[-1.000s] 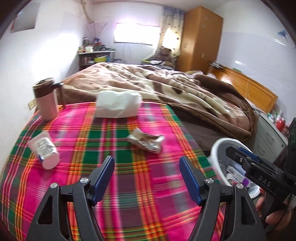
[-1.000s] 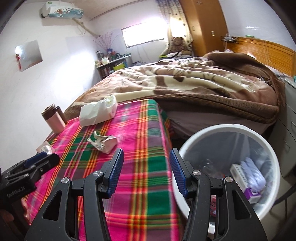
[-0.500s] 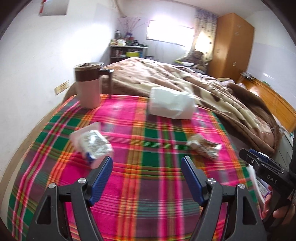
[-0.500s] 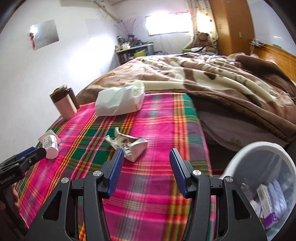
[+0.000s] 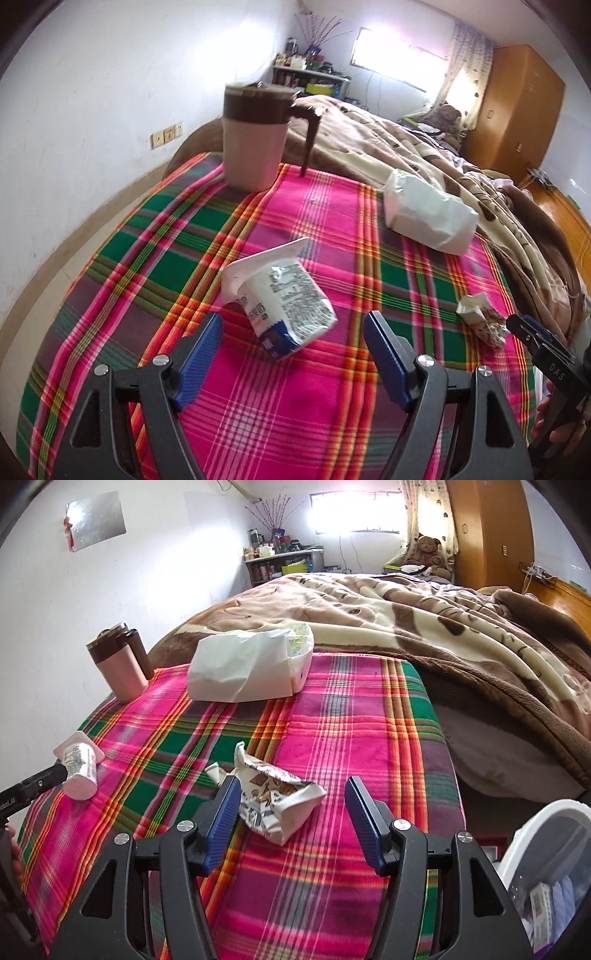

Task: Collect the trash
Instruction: 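Grasp the white yogurt cup with the left tool while the right tool grasps the snack wrapper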

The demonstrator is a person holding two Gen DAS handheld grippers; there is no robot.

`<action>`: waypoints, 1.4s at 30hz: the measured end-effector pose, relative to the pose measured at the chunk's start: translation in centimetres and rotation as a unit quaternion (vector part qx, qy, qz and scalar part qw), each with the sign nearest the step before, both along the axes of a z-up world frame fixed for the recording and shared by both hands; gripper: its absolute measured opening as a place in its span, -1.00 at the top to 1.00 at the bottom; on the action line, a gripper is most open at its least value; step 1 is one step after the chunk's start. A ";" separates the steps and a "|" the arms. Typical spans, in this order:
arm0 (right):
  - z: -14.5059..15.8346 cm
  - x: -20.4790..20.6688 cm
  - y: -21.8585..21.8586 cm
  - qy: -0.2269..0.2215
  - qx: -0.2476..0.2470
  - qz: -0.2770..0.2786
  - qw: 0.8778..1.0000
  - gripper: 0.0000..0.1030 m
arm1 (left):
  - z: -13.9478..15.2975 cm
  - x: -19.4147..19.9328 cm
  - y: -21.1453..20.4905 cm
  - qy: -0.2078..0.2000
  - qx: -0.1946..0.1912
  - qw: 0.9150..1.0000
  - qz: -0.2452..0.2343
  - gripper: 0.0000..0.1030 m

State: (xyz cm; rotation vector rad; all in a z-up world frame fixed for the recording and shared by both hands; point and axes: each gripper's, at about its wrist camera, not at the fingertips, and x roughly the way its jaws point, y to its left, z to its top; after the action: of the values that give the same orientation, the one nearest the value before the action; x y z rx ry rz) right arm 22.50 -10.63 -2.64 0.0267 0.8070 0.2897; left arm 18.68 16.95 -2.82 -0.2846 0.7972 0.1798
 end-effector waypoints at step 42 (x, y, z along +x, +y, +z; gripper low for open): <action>-1.5 0.0 1.2 0.039 0.037 0.019 0.998 0.25 | -1.4 2.5 -2.9 0.013 -0.031 0.998 -0.062 -0.16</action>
State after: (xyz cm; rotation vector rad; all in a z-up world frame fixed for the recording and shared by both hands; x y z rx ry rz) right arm 22.46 -9.44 -4.11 0.0939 0.8741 0.3558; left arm 21.18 14.07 -4.21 -0.2897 0.8442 0.0422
